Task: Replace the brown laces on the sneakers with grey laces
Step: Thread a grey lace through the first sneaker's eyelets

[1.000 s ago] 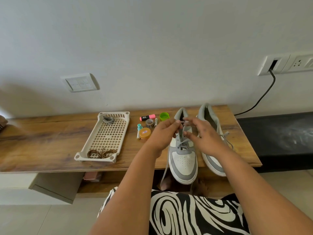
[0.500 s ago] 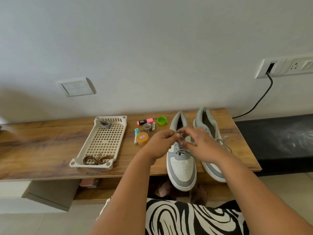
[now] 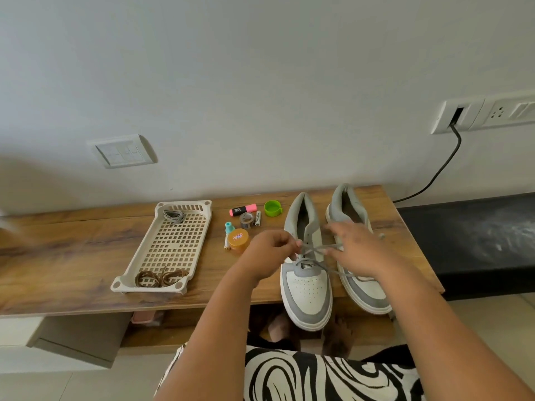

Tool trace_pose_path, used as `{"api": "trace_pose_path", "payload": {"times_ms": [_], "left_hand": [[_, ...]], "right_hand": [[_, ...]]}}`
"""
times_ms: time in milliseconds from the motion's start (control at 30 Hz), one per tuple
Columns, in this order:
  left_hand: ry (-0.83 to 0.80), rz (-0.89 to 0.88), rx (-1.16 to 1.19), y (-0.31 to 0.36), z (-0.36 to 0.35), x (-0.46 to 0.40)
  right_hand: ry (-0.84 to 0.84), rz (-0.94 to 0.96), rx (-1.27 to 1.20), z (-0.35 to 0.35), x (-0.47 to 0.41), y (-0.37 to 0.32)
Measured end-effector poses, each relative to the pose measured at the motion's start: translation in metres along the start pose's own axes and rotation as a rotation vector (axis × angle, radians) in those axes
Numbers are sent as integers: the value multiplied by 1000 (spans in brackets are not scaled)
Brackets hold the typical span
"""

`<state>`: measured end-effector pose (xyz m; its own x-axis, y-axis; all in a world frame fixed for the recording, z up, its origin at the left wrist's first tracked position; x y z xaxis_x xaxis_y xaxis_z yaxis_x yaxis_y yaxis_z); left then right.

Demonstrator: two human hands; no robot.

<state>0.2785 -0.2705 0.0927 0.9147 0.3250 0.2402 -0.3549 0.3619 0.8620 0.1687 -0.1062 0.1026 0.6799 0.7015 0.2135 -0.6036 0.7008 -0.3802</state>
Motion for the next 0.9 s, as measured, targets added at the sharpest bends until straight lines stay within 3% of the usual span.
{"api": "trace_pose_path", "payload": {"times_ms": [100,167,267,333,400,500,567,700,900], "left_hand": [[33,-12,-14,0,-10,-4],[120,8,18,-4,-9,-8],[109,40,19,-7,-12,-11],[100,42,-11,-8,-19,-14],[157,40,-64,-8,-23,-18],[300,-10,-321,-6,-23,-23],[298,-87,-445,-5,-29,-24],[192,-132,-646,-11,-55,-29],[296,-147,-720,-10,-67,-33]], "right_hand": [[-92,120,-248,-5,-2,-16],[-149,87,-325,-8,-3,-14],[-240,-24,-762,-17,-6,-6],[-248,-60,-903,-21,-7,-2],[-183,-85,-822,-19,-11,3],[-75,-118,-356,-12,-16,14],[-62,-149,-183,-14,-17,18],[-2,-195,-203,-22,-18,19],[-3,-194,-341,-24,-19,20]]}}
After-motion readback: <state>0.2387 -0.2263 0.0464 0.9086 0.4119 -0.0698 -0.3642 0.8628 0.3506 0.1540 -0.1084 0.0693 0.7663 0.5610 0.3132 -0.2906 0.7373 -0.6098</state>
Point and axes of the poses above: each hand's wrist, its own x-axis away from the middle knuckle, its own z-axis out of the back of the hand, y = z × x, the point moved 1 cm from there along -x, towards the middle knuckle, and after that the axes turned 2 degrees about -y, right-handed, at the moved point
